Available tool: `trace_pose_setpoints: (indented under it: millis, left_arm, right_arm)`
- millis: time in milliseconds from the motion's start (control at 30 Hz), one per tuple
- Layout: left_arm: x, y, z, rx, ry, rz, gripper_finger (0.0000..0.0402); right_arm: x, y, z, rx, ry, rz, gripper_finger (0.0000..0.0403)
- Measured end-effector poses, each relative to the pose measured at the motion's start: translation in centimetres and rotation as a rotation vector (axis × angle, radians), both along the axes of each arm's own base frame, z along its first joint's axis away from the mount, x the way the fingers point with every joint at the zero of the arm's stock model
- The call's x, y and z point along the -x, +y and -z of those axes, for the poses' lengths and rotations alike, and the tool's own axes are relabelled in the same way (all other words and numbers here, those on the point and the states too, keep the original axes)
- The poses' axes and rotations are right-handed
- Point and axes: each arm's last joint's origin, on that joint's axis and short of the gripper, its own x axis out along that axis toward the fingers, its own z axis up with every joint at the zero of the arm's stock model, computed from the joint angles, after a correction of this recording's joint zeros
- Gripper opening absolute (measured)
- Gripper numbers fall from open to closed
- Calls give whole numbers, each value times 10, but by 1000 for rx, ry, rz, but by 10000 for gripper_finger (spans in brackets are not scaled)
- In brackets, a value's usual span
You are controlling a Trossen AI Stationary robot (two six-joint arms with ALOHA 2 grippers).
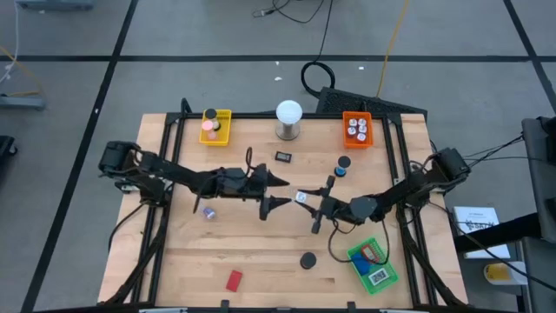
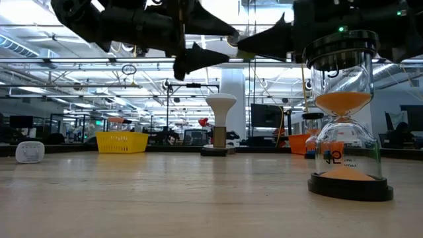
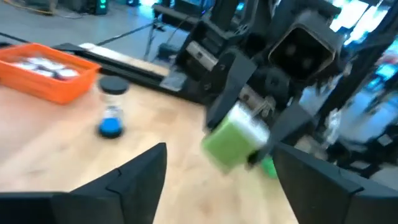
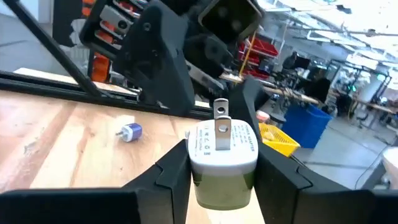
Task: Pick & Place Office items
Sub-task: Put the green charger adaptor into the orange bin
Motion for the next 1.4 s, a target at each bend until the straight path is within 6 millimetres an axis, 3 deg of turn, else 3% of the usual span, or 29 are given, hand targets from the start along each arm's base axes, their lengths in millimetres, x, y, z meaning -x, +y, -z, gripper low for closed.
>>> trace_pose_setpoints:
  millis: [167, 400, 667, 1000, 1400]
  left_arm:
    - [18, -2, -7, -111, 18, -64, 296]
    - [42, -9, 14, -149, -48, -55, 222]
    - [57, -14, 28, -173, -57, -81, 156]
    - [58, -18, 30, -208, -46, -85, 136]
    - [59, -15, 34, -232, 3, -144, 136]
  right_arm:
    - [24, -18, 10, -149, 36, 45, 126]
    - [35, -43, 53, -365, 263, 210, 126]
    - [34, -45, 75, -424, 315, 258, 126]
    - [32, -44, 92, -448, 338, 271, 129]
    - [38, -45, 89, -474, 391, 283, 230]
